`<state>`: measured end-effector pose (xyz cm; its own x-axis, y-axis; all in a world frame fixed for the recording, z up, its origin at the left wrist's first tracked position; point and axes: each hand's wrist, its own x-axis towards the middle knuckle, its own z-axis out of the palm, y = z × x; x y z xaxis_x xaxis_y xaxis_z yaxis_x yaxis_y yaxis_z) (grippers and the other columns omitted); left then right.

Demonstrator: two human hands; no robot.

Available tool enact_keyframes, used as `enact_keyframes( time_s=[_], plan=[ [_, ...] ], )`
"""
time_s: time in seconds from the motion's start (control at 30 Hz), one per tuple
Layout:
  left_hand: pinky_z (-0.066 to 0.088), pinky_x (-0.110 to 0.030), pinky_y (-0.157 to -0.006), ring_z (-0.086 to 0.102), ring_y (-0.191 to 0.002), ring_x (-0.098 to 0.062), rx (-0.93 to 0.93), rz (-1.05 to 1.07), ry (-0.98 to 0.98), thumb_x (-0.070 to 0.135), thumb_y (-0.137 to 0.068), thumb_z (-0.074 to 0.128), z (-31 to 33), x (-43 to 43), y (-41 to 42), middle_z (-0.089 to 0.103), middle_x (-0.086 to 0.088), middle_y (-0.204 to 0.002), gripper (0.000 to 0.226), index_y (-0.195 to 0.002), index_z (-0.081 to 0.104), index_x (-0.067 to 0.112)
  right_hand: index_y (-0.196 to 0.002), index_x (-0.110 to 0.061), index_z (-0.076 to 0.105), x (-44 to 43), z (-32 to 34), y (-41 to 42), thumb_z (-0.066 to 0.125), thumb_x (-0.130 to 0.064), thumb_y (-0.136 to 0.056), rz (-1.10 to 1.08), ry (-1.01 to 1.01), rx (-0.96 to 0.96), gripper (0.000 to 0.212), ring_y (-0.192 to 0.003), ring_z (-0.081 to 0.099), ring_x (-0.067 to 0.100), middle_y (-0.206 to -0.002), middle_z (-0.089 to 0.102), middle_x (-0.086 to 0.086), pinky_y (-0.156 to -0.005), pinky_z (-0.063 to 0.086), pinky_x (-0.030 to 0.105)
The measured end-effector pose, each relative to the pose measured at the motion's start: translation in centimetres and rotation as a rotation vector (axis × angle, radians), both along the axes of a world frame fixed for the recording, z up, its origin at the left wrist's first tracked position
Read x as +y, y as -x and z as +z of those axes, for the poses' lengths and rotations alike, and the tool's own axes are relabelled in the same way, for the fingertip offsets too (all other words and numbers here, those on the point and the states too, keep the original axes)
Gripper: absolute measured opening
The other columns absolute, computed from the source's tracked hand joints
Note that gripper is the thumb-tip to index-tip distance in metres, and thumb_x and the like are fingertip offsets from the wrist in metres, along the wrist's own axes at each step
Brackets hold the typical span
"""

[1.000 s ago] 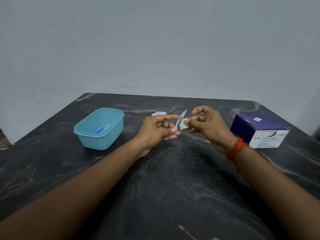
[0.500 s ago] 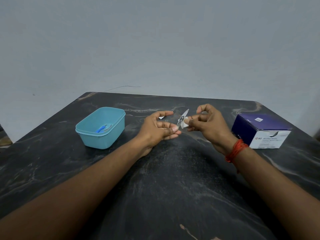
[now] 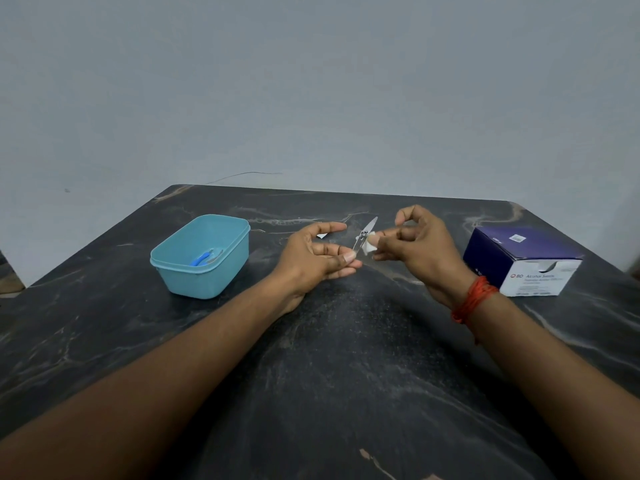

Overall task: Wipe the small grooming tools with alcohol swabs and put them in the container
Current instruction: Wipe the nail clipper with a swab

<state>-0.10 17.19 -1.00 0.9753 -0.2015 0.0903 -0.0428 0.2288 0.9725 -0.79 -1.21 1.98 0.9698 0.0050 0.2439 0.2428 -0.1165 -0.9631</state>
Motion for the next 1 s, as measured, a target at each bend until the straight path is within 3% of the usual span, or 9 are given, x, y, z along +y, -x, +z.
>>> enact_keyframes(
  time_s=[0.2,0.4,0.5,0.6,0.73,0.8,0.9,1.0],
  plan=[
    [0.062,-0.034,-0.079,0.075,-0.087,-0.028,-0.019,0.036,0.012,-0.009,-0.083,0.071,0.1,0.0,0.1,0.075,-0.013,-0.084,0.049,-0.127,0.056,0.006,-0.105,-0.007,0.044,0.3,0.1,0.4,0.069,0.009,-0.084,0.007,0.04,0.092,0.036,-0.053,0.063,0.019,-0.075,0.064,0.022,-0.055,0.059,0.027],
    [0.062,-0.034,-0.079,0.076,-0.087,-0.028,-0.108,0.186,0.023,-0.006,-0.084,0.073,0.4,0.1,-0.1,0.074,-0.017,-0.088,0.038,-0.118,0.06,0.005,-0.093,-0.004,0.07,-0.7,0.5,0.0,0.064,0.006,-0.089,-0.091,0.09,0.088,0.012,-0.063,0.059,0.019,-0.078,0.066,0.017,-0.06,0.058,0.023],
    [0.061,-0.03,-0.077,0.075,-0.08,-0.019,-0.365,0.31,-0.227,-0.001,-0.083,0.075,0.3,0.1,-0.1,0.075,-0.007,-0.085,0.029,-0.108,0.066,0.011,-0.091,0.0,0.075,-0.4,0.1,0.0,0.059,0.003,-0.092,-0.06,0.044,0.156,0.016,-0.068,0.061,0.02,-0.081,0.069,0.016,-0.065,0.058,0.025],
    [0.057,-0.016,-0.074,0.07,-0.082,-0.004,-0.68,0.412,-0.508,0.007,-0.084,0.076,0.5,0.0,0.2,0.073,0.007,-0.087,0.022,-0.102,0.07,0.017,-0.095,0.005,0.073,-0.1,0.2,0.1,0.063,-0.011,-0.092,0.03,-0.097,0.222,0.02,-0.072,0.064,0.022,-0.08,0.07,0.015,-0.073,0.058,0.032],
    [0.054,-0.013,-0.076,0.066,-0.084,-0.001,-0.929,0.361,-0.669,0.007,-0.086,0.073,0.7,-0.3,0.4,0.071,0.007,-0.091,0.016,-0.1,0.071,0.014,-0.096,0.008,0.071,-0.3,0.2,-0.1,0.073,-0.024,-0.088,-0.012,-0.149,0.206,0.033,-0.067,0.064,0.02,-0.075,0.07,0.012,-0.075,0.058,0.035],
    [0.055,-0.014,-0.077,0.067,-0.085,-0.002,-0.893,0.351,-0.659,0.007,-0.085,0.075,0.6,-0.6,0.5,0.071,0.007,-0.091,0.019,-0.102,0.071,0.014,-0.093,0.006,0.073,-0.4,0.2,-0.2,0.073,-0.02,-0.088,-0.051,-0.109,0.181,0.026,-0.066,0.064,0.019,-0.072,0.07,0.011,-0.072,0.058,0.032],
    [0.058,-0.019,-0.076,0.07,-0.08,-0.007,-0.616,0.311,-0.541,0.01,-0.079,0.082,0.2,-0.6,0.4,0.074,0.005,-0.087,0.026,-0.103,0.074,0.017,-0.092,0.005,0.075,-0.5,0.0,-0.3,0.069,-0.015,-0.092,-0.073,-0.026,0.123,0.021,-0.066,0.06,0.02,-0.073,0.066,0.016,-0.069,0.057,0.03],
    [0.062,-0.028,-0.078,0.074,-0.083,-0.025,-0.312,0.158,-0.398,0.009,-0.08,0.08,-0.2,-0.5,0.1,0.076,-0.013,-0.09,0.024,-0.104,0.075,0.006,-0.09,0.0,0.077,-0.7,0.0,-0.4,0.067,-0.018,-0.093,-0.079,0.089,0.041,0.021,-0.067,0.058,0.021,-0.073,0.065,0.017,-0.074,0.056,0.034]
  ],
)
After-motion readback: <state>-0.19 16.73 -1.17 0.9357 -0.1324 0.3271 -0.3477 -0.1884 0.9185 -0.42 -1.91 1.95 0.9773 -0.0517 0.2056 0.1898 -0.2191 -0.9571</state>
